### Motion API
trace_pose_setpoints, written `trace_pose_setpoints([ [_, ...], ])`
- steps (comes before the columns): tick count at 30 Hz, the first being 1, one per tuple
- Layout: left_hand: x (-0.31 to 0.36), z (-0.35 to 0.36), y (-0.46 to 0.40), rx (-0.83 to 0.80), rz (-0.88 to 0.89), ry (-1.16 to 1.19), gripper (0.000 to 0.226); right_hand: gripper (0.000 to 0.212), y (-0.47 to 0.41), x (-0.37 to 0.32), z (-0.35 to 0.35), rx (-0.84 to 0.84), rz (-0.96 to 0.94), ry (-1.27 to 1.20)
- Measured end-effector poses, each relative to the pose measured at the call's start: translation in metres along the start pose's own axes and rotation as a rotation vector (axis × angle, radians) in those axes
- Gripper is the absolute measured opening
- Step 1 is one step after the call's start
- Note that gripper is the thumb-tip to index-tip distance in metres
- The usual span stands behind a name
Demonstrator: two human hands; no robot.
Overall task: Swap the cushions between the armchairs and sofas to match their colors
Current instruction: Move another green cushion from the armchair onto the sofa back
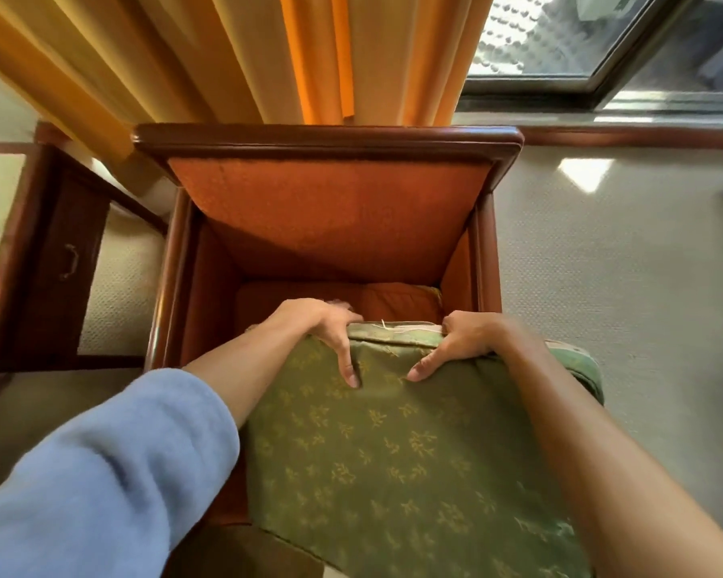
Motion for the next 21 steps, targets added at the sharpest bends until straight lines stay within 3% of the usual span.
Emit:
trace_pose_setpoints([
  [2, 0.004, 0.010, 0.032, 0.111, 0.076, 0.028, 0.092, 0.106, 0.025, -0.003, 0.007, 0.024, -0.049, -0.016],
  [5, 0.009, 0.027, 0.090, 0.295, 0.167, 0.045, 0.078, 0.092, 0.073, -0.009, 0.024, 0.126, -0.164, -0.004],
  [14, 0.034, 0.131, 0.317, 0.872, 0.282, -0.196, 0.086, 0.081, 0.258, -0.022, 0.110, 0.512, -0.499, 0.063],
  [21, 0.003, 0.247, 0.461, 1.076, 0.072, -0.228, 0.084, 0.073, 0.375, -0.101, 0.196, 0.703, -0.675, 0.287],
])
Point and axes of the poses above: each hand's wrist, its own y-axis away from the middle knuckle, its own z-axis out of the palm, x = y × z, the point moved 5 cm from there along -y, towards the middle knuckle, and after that the axes turned 8 degrees about z, right-handed, at the moved point
